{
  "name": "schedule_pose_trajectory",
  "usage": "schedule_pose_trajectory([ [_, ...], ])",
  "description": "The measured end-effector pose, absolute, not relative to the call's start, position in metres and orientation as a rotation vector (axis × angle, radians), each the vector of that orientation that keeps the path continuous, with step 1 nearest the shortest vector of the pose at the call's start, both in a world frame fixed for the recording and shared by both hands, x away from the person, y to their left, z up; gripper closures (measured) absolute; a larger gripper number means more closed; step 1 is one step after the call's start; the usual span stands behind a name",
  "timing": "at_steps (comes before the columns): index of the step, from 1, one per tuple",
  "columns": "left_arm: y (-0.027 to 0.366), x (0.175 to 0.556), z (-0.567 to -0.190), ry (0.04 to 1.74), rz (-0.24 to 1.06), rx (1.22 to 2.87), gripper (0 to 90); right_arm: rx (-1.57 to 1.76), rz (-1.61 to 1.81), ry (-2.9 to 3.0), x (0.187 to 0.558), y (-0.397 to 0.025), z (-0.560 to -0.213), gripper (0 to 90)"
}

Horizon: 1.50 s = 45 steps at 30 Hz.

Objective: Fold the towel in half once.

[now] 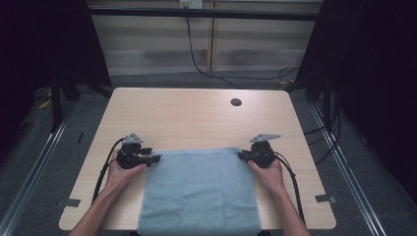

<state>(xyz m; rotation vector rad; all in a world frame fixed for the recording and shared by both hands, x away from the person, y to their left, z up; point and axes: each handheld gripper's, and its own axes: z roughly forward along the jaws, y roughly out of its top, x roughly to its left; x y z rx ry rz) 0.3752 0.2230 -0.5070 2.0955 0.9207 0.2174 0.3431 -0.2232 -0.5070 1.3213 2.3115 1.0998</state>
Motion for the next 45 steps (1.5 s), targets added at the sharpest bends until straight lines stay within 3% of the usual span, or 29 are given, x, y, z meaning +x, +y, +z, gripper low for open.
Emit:
schedule_pose_trajectory([
  [5, 0.217, 0.368, -0.507, 0.855, 0.302, 2.151, 52.6, 1.335, 1.112, 2.303, 0.342, -0.223, -0.507, 82.0],
  [8, 0.213, 0.365, -0.507, 0.823, 0.273, 2.153, 60.2, 1.332, 1.108, 2.301, 0.342, -0.223, -0.507, 82.0],
  [10, 0.214, 0.366, -0.507, 0.823, 0.242, 2.148, 72.5, 1.332, 1.117, 2.299, 0.342, -0.223, -0.508, 82.1],
  [14, 0.217, 0.368, -0.509, 0.871, 0.168, 2.100, 79.6, 1.334, 1.126, 2.301, 0.342, -0.224, -0.508, 82.3],
  [26, 0.227, 0.368, -0.497, 0.920, 0.072, 1.973, 80.5, 1.365, 1.231, 2.288, 0.341, -0.229, -0.498, 84.7],
  [36, 0.231, 0.369, -0.460, 0.858, 0.082, 1.859, 80.5, 1.285, 1.387, 2.227, 0.336, -0.239, -0.461, 85.1],
  [45, 0.234, 0.387, -0.405, 0.812, 0.171, 1.793, 80.5, 1.198, 1.467, 2.116, 0.354, -0.246, -0.401, 85.2],
])
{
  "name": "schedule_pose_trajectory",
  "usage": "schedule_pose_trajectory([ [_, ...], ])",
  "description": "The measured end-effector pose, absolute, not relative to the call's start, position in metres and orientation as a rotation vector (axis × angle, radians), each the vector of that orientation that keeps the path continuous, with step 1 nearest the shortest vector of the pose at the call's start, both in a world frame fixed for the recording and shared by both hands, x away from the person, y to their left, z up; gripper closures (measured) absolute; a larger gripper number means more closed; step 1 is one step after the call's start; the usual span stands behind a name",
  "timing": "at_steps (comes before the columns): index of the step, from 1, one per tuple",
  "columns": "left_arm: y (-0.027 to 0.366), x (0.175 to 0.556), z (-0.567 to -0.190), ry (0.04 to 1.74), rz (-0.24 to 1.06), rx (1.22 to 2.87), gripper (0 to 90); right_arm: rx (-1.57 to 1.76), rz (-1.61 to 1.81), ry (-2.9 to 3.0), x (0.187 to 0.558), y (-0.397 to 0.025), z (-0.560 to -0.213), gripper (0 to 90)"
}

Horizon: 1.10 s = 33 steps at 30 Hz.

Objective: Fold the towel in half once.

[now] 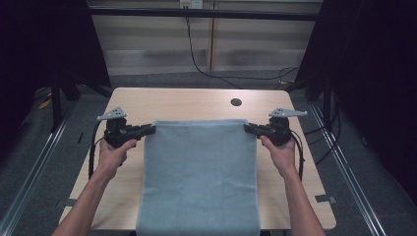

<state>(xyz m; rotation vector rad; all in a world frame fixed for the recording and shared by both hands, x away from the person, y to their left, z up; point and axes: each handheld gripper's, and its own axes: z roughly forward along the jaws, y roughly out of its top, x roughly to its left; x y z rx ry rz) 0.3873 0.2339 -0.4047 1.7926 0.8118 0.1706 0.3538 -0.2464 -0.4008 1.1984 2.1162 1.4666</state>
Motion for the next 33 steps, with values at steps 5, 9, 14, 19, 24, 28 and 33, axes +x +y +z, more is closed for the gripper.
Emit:
schedule_pose_trajectory([
  [5, 0.235, 0.395, -0.378, 0.783, 0.197, 1.738, 80.6, 1.156, 1.496, 2.077, 0.367, -0.248, -0.371, 85.2],
  [9, 0.231, 0.404, -0.364, 0.786, 0.220, 1.723, 80.6, 1.151, 1.478, 2.061, 0.382, -0.249, -0.352, 85.3],
  [14, 0.227, 0.417, -0.341, 0.774, 0.235, 1.700, 80.6, 1.144, 1.487, 2.032, 0.394, -0.251, -0.335, 85.3],
  [19, 0.221, 0.428, -0.318, 0.767, 0.268, 1.682, 80.6, 1.138, 1.504, 1.989, 0.406, -0.253, -0.317, 85.4],
  [24, 0.217, 0.445, -0.289, 0.781, 0.302, 1.645, 80.7, 1.120, 1.528, 1.932, 0.421, -0.254, -0.288, 85.5],
  [28, 0.219, 0.440, -0.280, 0.744, 0.301, 1.632, 80.7, 1.105, 1.575, 1.894, 0.420, -0.259, -0.276, 85.5],
  [33, 0.222, 0.416, -0.294, 0.703, 0.280, 1.654, 80.7, 1.071, 1.575, 1.941, 0.399, -0.261, -0.285, 85.5],
])
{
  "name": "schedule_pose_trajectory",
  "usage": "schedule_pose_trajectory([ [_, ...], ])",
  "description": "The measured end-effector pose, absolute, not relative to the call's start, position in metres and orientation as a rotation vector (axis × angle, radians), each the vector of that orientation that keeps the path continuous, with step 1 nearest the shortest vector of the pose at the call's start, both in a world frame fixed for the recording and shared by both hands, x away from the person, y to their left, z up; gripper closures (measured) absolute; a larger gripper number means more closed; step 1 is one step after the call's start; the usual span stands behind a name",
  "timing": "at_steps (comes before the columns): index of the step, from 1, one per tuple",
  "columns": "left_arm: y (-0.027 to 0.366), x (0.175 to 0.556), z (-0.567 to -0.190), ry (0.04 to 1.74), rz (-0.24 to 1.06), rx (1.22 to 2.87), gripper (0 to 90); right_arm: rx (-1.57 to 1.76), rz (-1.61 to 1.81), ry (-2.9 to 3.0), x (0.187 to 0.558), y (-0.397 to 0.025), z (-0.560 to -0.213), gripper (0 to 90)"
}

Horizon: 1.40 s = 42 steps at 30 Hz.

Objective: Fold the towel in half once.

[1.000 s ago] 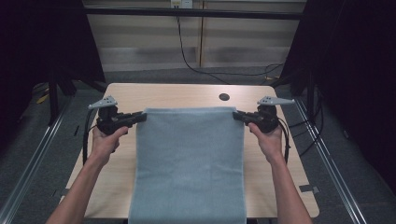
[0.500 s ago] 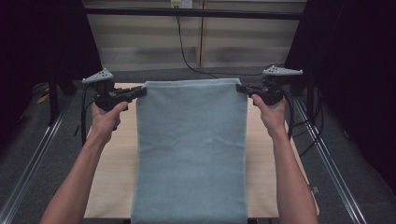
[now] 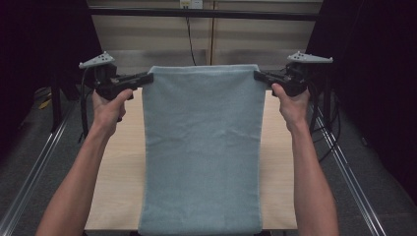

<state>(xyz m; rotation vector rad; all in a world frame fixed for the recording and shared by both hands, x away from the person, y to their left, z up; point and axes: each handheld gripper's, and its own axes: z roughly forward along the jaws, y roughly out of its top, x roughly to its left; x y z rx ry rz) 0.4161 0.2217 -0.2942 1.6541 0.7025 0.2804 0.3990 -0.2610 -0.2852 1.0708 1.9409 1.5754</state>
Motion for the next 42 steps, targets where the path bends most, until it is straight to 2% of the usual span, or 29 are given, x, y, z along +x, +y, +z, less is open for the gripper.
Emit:
schedule_pose_trajectory([
  [16, 0.243, 0.331, -0.347, 0.659, 0.211, 1.701, 80.7, 1.017, 1.641, 2.053, 0.294, -0.264, -0.340, 85.5],
  [23, 0.246, 0.303, -0.374, 0.667, 0.163, 1.795, 80.8, 1.030, 1.579, 2.144, 0.255, -0.259, -0.361, 85.6],
  [26, 0.244, 0.298, -0.383, 0.673, 0.146, 1.817, 80.8, 1.061, 1.568, 2.163, 0.248, -0.259, -0.374, 85.6],
  [29, 0.243, 0.286, -0.408, 0.713, 0.111, 1.836, 80.7, 1.149, 1.548, 2.183, 0.242, -0.261, -0.404, 85.6],
  [37, 0.241, 0.287, -0.462, 0.839, 0.002, 1.922, 80.2, 1.246, 1.378, 2.330, 0.235, -0.248, -0.453, 85.5],
  [42, 0.237, 0.286, -0.479, 0.860, -0.020, 1.973, 80.2, 1.291, 1.299, 2.404, 0.235, -0.241, -0.479, 85.5],
])
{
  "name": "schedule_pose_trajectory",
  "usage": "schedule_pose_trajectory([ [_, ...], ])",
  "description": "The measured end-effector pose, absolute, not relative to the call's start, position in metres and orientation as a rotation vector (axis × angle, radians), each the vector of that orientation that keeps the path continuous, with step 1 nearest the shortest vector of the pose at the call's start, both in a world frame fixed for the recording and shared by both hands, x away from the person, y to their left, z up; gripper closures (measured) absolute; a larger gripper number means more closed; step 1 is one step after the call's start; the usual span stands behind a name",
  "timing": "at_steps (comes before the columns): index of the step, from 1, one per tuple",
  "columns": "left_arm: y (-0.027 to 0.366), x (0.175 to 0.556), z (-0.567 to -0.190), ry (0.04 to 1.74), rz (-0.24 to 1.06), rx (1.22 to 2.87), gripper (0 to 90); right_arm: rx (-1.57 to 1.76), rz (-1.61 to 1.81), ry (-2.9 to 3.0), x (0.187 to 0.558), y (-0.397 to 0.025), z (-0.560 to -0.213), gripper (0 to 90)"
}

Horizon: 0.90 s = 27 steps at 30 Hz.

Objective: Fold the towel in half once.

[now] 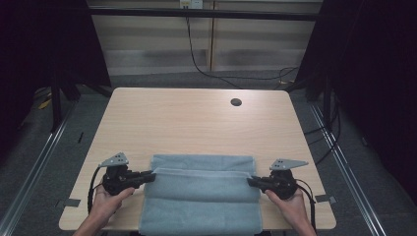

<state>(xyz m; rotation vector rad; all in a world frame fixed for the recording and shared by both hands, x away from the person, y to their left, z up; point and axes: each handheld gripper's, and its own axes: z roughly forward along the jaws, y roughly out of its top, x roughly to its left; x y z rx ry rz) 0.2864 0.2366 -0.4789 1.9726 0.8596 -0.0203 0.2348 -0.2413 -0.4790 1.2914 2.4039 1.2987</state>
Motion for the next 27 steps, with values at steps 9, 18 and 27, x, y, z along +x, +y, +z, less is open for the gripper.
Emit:
schedule_pose_trajectory([
  [9, 0.229, 0.302, -0.504, 0.935, 0.012, 2.047, 78.8, 1.328, 1.191, 2.411, 0.251, -0.232, -0.501, 85.0],
  [18, 0.225, 0.341, -0.506, 0.971, 0.064, 2.041, 79.9, 1.310, 1.141, 2.385, 0.284, -0.227, -0.502, 85.1],
  [27, 0.217, 0.379, -0.507, 1.026, 0.109, 2.020, 80.3, 1.358, 1.111, 2.347, 0.323, -0.226, -0.502, 85.1],
])
